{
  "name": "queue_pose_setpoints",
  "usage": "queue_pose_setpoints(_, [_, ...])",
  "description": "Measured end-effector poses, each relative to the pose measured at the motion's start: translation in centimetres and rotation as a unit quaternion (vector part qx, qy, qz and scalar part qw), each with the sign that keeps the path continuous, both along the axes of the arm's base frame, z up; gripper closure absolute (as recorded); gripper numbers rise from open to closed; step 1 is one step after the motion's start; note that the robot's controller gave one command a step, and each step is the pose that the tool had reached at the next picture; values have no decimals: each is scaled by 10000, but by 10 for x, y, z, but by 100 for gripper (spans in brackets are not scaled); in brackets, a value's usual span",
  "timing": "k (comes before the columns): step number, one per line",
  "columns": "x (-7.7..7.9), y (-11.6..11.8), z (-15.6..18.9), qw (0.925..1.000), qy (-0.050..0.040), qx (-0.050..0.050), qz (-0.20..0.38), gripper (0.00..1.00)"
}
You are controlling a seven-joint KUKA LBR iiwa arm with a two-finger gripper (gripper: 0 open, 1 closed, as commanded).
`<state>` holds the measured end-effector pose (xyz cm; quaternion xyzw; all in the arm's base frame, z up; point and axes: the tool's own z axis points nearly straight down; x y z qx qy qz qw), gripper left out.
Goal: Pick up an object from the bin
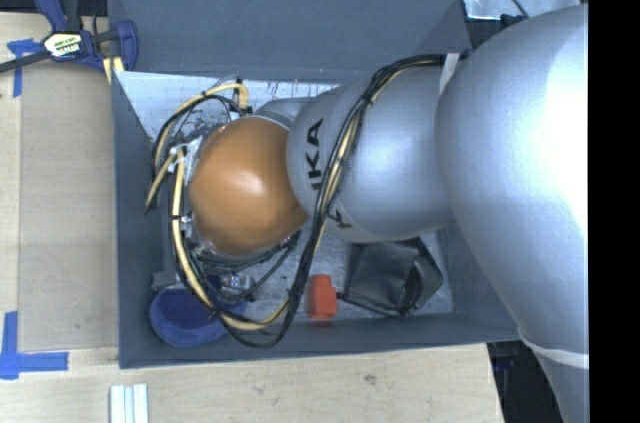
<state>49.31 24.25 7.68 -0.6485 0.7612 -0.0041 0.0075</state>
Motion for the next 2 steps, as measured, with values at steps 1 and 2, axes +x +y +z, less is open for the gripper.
queue_pose_setpoints(1, [3,0,61,10000,36,4,-22,100])
queue_pose_setpoints(2, [5,1,126,10000,38,12,-39,100])
